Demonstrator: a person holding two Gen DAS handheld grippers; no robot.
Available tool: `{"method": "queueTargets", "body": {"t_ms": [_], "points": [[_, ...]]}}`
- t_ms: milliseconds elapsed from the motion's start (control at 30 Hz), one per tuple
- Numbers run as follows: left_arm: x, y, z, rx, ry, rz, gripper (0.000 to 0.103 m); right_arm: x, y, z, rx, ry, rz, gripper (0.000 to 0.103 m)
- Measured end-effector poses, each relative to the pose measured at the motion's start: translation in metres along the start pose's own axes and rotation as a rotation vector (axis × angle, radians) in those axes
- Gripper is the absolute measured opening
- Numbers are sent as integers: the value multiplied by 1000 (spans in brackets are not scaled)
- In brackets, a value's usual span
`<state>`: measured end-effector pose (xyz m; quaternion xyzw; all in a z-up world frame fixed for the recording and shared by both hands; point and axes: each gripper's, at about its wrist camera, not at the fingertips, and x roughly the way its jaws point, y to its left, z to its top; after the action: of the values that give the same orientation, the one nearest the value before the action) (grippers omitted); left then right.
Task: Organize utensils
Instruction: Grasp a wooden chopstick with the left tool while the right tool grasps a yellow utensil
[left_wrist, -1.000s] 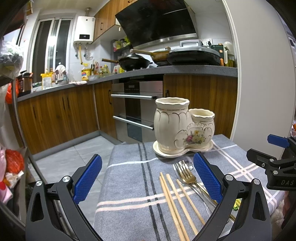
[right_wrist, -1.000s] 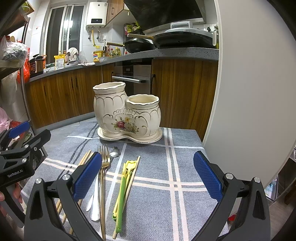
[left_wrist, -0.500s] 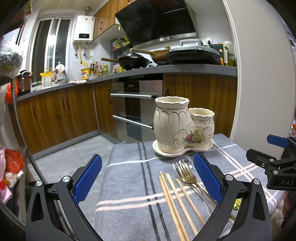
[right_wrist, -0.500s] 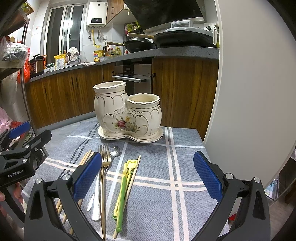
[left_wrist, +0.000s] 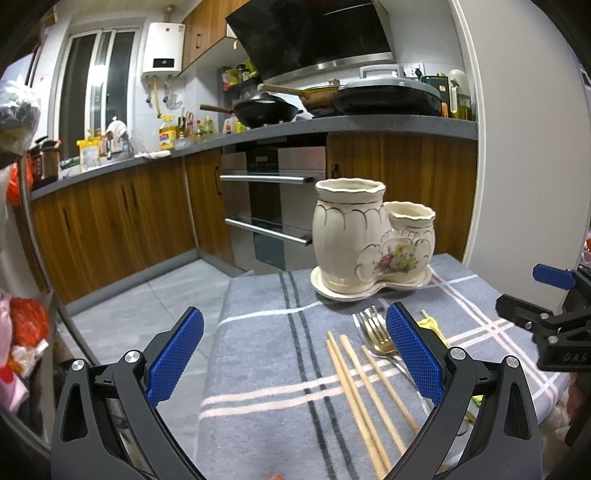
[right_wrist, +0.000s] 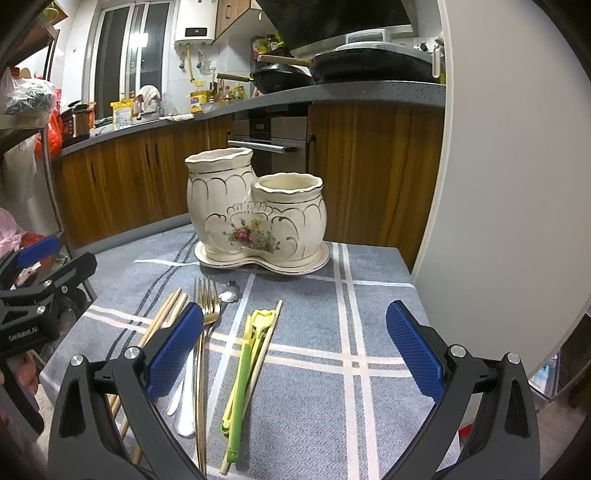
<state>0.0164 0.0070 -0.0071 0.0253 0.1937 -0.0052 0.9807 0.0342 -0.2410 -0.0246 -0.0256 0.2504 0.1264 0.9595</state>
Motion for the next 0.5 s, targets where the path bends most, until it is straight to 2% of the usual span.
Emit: {"method": "queueTargets", "body": {"t_ms": [133,233,333,500], "points": [[1,10,2,8,-1,-9,98,4,-3,3,-29,8,-26,98],[12,15,-2,10,70,-17,98,13,-6,3,-57,46,-65,98],[26,14,-12,36,176,-57,98,23,-8,0,-67,120,-4,98],[31,9,-22,71,232,-83,98,33,-6,-6,-66,190,82,98]]}}
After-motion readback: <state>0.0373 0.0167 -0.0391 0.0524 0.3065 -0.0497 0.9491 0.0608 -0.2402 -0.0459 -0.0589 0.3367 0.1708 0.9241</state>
